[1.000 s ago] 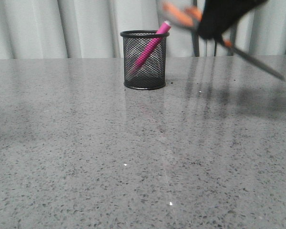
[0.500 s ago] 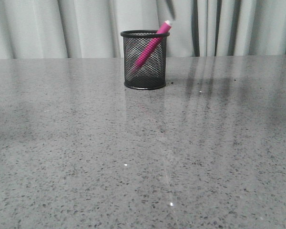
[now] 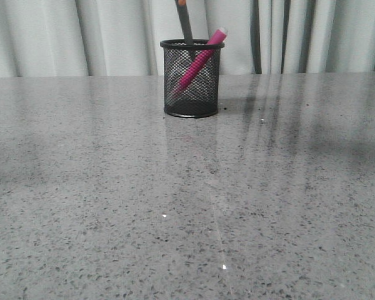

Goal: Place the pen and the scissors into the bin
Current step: 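Lift the scissors with the right gripper and carry them above the cup, then lower the scissors blades-first into the mesh cup with the right gripper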

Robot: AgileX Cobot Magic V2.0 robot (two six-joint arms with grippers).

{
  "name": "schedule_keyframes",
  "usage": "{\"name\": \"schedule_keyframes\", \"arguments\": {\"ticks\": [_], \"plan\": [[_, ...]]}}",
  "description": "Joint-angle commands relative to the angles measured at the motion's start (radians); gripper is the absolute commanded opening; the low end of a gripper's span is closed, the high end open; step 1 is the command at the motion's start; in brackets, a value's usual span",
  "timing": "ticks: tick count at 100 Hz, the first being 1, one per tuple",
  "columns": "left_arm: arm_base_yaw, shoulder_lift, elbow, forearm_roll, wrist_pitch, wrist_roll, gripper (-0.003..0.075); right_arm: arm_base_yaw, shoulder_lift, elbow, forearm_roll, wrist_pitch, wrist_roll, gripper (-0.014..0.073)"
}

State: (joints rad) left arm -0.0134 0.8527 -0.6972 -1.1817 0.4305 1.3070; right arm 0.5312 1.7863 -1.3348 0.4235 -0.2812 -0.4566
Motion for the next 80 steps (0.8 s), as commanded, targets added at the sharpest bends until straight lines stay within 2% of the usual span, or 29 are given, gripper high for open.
{"name": "schedule_keyframes", "arguments": {"ticks": [1,41,80], "plan": [[0.002,-0.01,-0.029,-0.042,-0.024,-0.011,-0.0019,0.0,-0.041,-0.02,-0.008,-0.095,-0.003,-0.0071],[0.002,-0.01,-0.029,-0.042,-0.024,-0.011,-0.0019,0.0,-0.04,0.085,-0.006,-0.131,-0.003,-0.0071],[0.002,-0.01,-0.029,-0.042,-0.024,-0.011,-0.0019,0.0,-0.04,0.102,-0.006,-0.128,-0.003,-0.0055]]}}
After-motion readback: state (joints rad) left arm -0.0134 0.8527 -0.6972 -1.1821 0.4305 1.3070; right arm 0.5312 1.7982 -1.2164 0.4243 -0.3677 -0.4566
